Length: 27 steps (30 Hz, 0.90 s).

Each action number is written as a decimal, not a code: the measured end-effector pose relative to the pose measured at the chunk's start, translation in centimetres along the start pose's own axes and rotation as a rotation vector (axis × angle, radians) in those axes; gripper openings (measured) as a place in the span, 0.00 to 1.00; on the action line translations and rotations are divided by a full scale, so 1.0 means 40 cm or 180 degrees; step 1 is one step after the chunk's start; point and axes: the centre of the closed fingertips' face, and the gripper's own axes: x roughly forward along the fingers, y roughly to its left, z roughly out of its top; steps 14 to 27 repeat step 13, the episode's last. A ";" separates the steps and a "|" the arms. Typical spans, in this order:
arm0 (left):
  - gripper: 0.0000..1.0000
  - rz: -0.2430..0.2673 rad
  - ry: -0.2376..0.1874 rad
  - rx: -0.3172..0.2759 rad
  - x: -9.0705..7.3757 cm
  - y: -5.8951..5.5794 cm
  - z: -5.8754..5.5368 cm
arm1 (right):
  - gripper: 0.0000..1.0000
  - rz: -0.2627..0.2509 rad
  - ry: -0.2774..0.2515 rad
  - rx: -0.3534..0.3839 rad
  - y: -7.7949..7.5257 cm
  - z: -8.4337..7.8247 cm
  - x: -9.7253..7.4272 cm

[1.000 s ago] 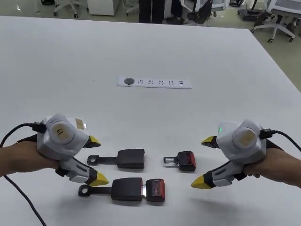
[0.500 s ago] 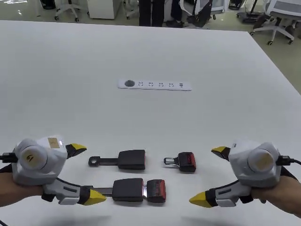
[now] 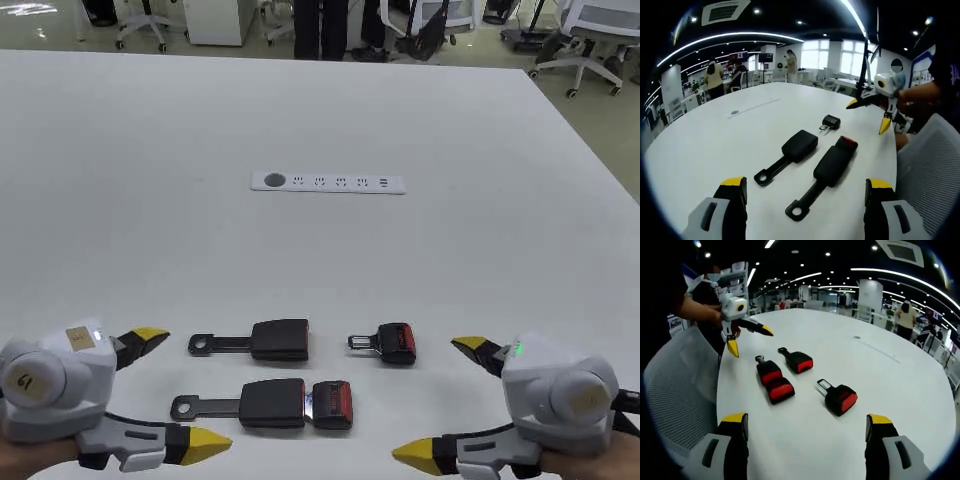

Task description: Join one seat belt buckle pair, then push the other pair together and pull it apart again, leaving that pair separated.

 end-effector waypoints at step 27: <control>1.00 0.0054 -0.0132 -0.0124 -0.007 -0.016 -0.007 | 0.99 -0.0002 0.0020 -0.0030 0.005 -0.006 0.002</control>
